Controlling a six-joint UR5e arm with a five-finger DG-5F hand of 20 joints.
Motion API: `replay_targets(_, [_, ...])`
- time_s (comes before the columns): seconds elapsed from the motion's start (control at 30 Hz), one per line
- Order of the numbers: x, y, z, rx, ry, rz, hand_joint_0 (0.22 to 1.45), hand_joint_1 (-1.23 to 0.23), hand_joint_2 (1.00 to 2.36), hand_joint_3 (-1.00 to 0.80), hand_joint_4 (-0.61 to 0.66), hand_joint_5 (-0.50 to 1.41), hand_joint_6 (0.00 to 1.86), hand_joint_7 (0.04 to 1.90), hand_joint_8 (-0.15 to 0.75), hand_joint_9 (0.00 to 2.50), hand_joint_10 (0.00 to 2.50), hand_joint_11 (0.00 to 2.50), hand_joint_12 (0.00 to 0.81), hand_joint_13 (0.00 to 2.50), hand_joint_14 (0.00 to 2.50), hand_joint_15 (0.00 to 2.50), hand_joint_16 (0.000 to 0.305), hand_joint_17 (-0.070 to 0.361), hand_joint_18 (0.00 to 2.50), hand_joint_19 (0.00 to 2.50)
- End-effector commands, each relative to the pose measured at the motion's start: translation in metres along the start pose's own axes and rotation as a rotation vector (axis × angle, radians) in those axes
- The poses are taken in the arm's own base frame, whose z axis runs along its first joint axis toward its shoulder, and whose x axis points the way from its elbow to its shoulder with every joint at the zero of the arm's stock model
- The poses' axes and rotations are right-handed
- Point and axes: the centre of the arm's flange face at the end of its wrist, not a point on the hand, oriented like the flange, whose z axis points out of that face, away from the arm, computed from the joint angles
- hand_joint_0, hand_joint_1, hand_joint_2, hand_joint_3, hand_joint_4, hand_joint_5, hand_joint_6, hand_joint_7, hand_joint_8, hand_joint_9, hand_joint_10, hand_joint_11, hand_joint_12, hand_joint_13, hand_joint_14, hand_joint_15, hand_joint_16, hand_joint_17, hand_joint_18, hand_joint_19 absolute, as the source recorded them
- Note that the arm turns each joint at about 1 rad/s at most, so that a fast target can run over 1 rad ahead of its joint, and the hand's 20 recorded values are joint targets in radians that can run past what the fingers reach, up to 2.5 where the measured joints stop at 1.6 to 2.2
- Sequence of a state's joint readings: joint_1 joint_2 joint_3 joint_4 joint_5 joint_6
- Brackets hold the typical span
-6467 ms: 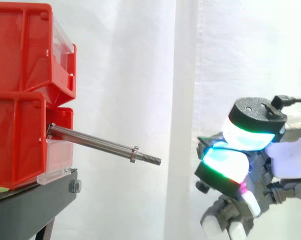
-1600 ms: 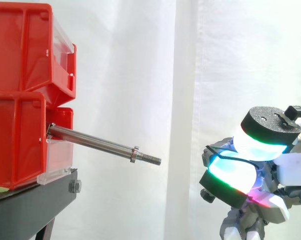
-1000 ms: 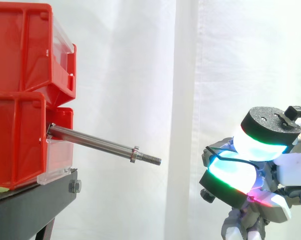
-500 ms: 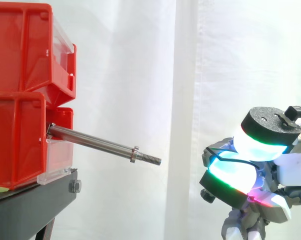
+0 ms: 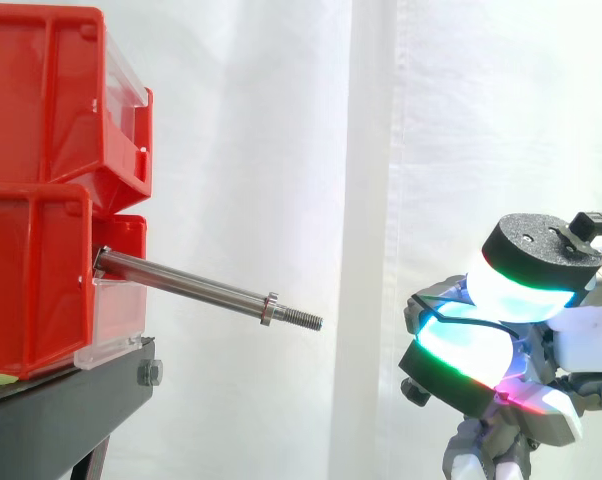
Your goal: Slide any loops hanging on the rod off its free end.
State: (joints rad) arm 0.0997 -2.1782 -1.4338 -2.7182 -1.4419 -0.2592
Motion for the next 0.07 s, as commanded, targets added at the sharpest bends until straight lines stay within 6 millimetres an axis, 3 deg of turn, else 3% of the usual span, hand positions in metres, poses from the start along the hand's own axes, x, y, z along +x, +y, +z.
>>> replay_targets(0.0, [0.0000, -0.0002, -0.0001, 0.000, 0.000, 0.000, 0.64, -0.80, 1.00, -0.11, 0.03, -0.15, 0.89, 1.00, 0.386, 1.23, 0.01, 0.80, 0.371, 0.89, 0.01, 0.36, 0.060, 0.134, 0.85, 0.44])
replay_targets(0.03, [-0.0001, 0.0005, 0.0003, -0.001, 0.000, 0.000, 0.64, -0.80, 1.00, -0.11, 0.03, -0.15, 0.89, 1.00, 0.386, 1.23, 0.01, 0.79, 0.371, 0.89, 0.01, 0.36, 0.060, 0.134, 0.85, 0.44])
